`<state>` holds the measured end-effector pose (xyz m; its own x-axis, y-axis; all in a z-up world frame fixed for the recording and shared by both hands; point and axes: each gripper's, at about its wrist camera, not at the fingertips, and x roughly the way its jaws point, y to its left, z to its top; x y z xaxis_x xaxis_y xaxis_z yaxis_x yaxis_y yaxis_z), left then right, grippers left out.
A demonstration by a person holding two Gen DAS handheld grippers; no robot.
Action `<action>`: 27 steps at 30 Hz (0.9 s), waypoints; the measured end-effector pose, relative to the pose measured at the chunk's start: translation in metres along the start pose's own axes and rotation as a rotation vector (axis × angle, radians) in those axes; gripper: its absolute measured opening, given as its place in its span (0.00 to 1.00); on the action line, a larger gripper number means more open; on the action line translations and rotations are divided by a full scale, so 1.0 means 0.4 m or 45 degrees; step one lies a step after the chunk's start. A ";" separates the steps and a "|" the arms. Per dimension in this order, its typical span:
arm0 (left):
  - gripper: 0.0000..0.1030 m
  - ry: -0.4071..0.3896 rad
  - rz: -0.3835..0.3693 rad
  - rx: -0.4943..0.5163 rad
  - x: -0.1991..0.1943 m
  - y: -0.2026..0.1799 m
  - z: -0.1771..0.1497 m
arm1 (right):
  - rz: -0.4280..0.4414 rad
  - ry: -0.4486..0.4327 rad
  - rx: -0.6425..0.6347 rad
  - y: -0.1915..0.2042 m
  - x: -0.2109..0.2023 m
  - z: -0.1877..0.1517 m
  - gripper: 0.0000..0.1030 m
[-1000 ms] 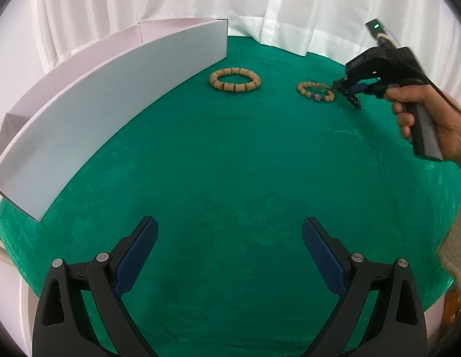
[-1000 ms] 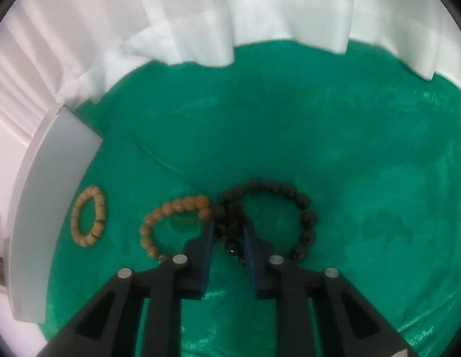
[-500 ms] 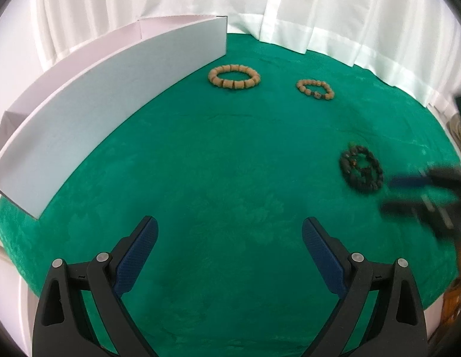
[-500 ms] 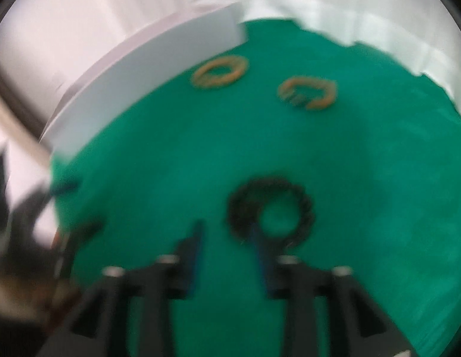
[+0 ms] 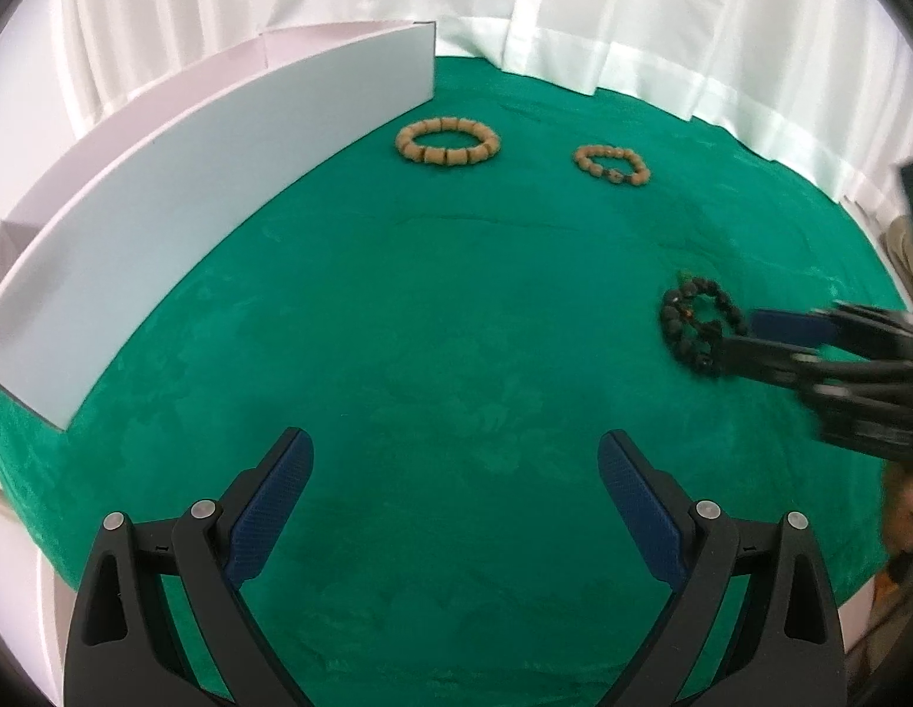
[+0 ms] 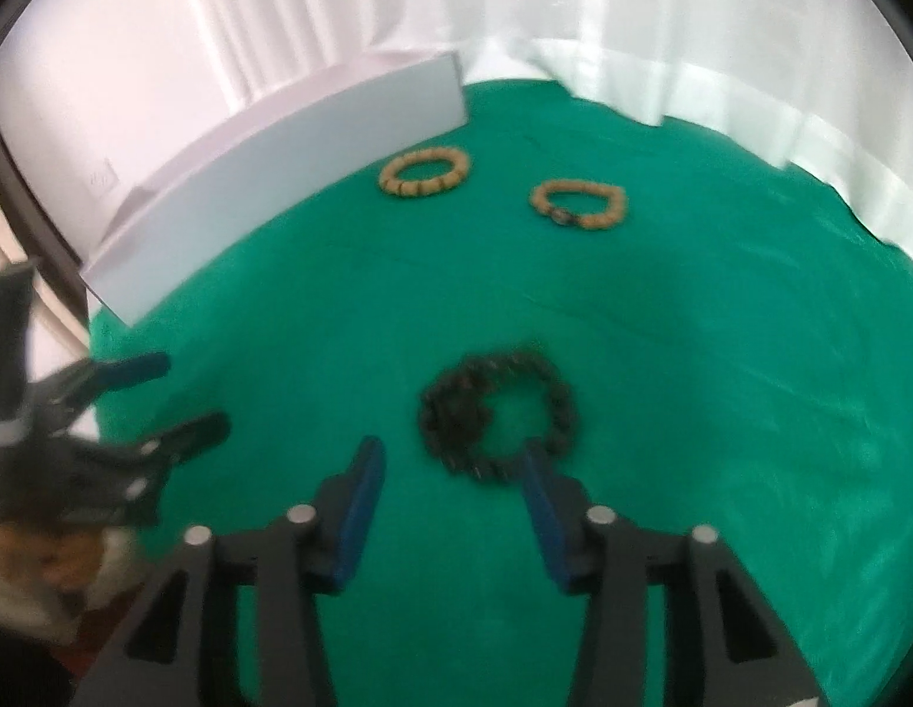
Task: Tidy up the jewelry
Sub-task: 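Grasp the green pendant with the right gripper while the left grasps the black bead bracelet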
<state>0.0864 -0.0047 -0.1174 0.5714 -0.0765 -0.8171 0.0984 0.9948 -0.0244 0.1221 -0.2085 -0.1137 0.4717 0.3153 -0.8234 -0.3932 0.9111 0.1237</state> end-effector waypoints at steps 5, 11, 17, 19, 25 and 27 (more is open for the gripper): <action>0.95 -0.026 0.003 0.031 -0.014 -0.003 -0.004 | 0.023 0.013 0.117 -0.030 0.033 0.002 0.12; 0.95 0.002 0.018 0.063 0.014 -0.021 -0.001 | 0.059 -0.099 0.136 -0.013 -0.083 -0.004 0.12; 0.95 0.013 0.044 0.103 0.013 -0.030 -0.006 | 0.072 -0.157 0.154 -0.021 -0.158 -0.003 0.12; 0.95 0.016 0.043 0.107 0.013 -0.031 -0.007 | 0.063 -0.170 0.162 -0.030 -0.173 -0.009 0.12; 0.95 0.052 0.003 0.101 0.025 -0.031 -0.011 | -0.123 -0.185 0.166 -0.072 -0.227 -0.038 0.12; 0.95 0.070 -0.022 0.091 0.034 -0.031 -0.011 | -0.223 -0.165 0.168 -0.093 -0.237 -0.059 0.14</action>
<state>0.0894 -0.0179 -0.1309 0.5237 -0.0881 -0.8473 0.1668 0.9860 0.0005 0.0735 -0.2787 -0.0533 0.6241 0.1730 -0.7619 -0.1942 0.9789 0.0632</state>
